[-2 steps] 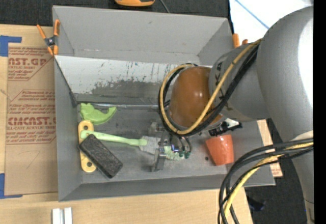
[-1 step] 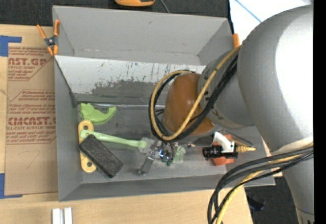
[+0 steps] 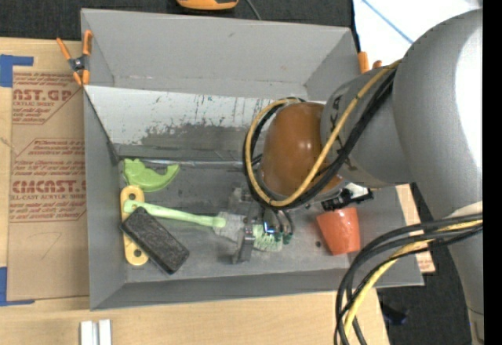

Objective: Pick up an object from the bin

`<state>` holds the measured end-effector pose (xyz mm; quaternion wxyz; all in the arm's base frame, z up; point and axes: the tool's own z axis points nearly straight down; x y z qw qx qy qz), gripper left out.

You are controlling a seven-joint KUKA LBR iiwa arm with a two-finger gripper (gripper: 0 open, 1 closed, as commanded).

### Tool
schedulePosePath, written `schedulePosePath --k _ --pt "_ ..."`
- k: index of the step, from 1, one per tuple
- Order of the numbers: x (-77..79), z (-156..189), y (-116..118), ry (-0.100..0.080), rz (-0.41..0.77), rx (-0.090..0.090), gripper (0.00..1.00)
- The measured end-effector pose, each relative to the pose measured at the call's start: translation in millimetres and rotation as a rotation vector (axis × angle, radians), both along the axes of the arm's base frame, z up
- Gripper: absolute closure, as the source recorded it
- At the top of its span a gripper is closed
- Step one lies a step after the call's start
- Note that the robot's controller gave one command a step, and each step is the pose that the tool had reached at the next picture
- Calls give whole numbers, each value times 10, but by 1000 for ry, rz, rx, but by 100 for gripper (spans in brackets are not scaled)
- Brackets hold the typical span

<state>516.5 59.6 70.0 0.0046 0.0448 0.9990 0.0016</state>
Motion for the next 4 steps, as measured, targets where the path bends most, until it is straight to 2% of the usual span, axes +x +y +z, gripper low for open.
schedulePosePath --k 1,3,4 --pt "-212 -11 195 13 -351 0 100" --pt "-214 -8 196 14 -351 0 100" --pt "-235 317 193 21 -351 -1 100"
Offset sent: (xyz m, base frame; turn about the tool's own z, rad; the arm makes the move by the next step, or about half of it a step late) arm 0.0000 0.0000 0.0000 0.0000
